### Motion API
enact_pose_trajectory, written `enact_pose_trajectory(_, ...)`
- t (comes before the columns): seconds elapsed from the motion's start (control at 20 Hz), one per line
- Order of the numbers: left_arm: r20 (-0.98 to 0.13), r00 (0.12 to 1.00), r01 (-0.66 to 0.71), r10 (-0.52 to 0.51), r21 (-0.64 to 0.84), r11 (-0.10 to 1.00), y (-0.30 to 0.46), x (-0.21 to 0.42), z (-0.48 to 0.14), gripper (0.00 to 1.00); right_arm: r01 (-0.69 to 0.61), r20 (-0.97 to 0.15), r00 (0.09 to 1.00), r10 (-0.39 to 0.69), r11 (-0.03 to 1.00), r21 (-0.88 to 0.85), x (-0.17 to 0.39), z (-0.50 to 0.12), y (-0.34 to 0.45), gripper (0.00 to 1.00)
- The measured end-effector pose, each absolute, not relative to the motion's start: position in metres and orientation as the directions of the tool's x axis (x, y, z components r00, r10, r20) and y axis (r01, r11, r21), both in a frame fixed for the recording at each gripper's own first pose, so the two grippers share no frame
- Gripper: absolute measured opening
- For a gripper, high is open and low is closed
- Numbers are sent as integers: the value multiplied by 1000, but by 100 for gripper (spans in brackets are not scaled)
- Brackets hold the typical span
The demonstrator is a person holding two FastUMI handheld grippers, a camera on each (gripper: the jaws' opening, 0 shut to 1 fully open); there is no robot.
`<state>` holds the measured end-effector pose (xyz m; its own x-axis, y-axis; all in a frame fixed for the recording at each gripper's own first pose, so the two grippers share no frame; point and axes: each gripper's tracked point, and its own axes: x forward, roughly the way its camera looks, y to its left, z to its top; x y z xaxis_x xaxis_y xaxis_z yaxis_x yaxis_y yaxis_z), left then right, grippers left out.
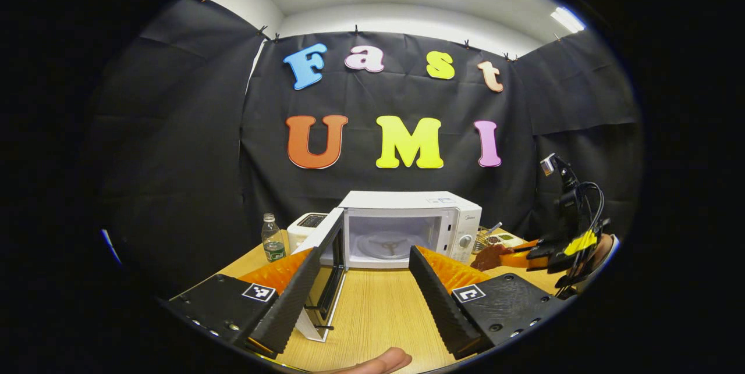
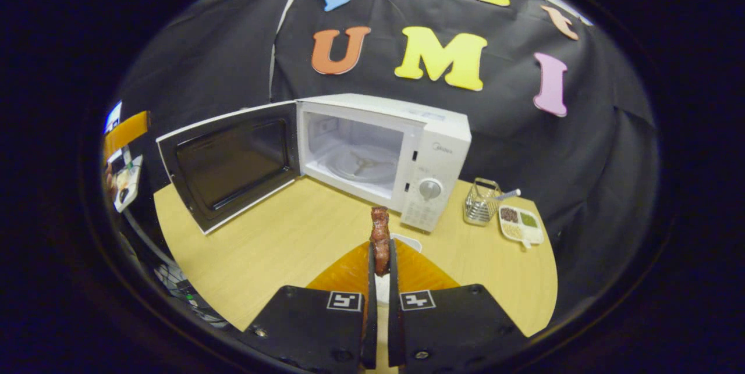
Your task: Open the microwave oven with the left hand, put the food in, and close the microwave oven.
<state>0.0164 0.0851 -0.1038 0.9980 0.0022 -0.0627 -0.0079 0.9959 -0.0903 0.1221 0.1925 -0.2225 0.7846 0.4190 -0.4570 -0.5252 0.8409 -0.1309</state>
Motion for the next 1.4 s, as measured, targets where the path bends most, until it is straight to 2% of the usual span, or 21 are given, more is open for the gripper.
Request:
enact_pose_trajectory(0.15, -72, 997, -14, 6, -119, 993, 94, 14, -109, 94, -515, -419, 803, 425, 848, -128, 123, -220, 231, 11)
enact_pose_trajectory(0.35, -70, 997, -21, 12, -130, 991, 104, 8, -112, 94, -460, -405, 809, 426, 888, 14, 147, -232, 283, 11)
enact_pose_trajectory(0.55, -75, 997, -9, -1, -131, 991, 108, 1, -118, 94, -312, -398, 807, 435, 888, 339, 182, -237, 326, 11)
enact_pose_trajectory(0.8, -89, 996, -35, 22, -144, 989, 124, -7, -124, 94, -65, -338, 883, 324, 801, 596, 251, -244, 355, 11)
enact_pose_trajectory(1.0, -104, 994, -48, 34, -138, 989, 135, -7, -132, 94, 57, -308, 928, 211, 736, 675, 304, -259, 373, 11)
enact_pose_trajectory(1.2, -124, 992, -51, 33, -144, 988, 140, 0, -142, 94, 188, -368, 922, 118, 697, 692, 335, -290, 385, 11)
enact_pose_trajectory(1.3, -136, 990, -54, 35, -141, 988, 142, 3, -148, 94, 194, -363, 924, 121, 668, 718, 346, -294, 398, 12)
enact_pose_trajectory(1.4, -137, 990, -56, 36, -143, 988, 144, 4, -151, 94, 196, -350, 933, 89, 688, 698, 355, -297, 403, 12)
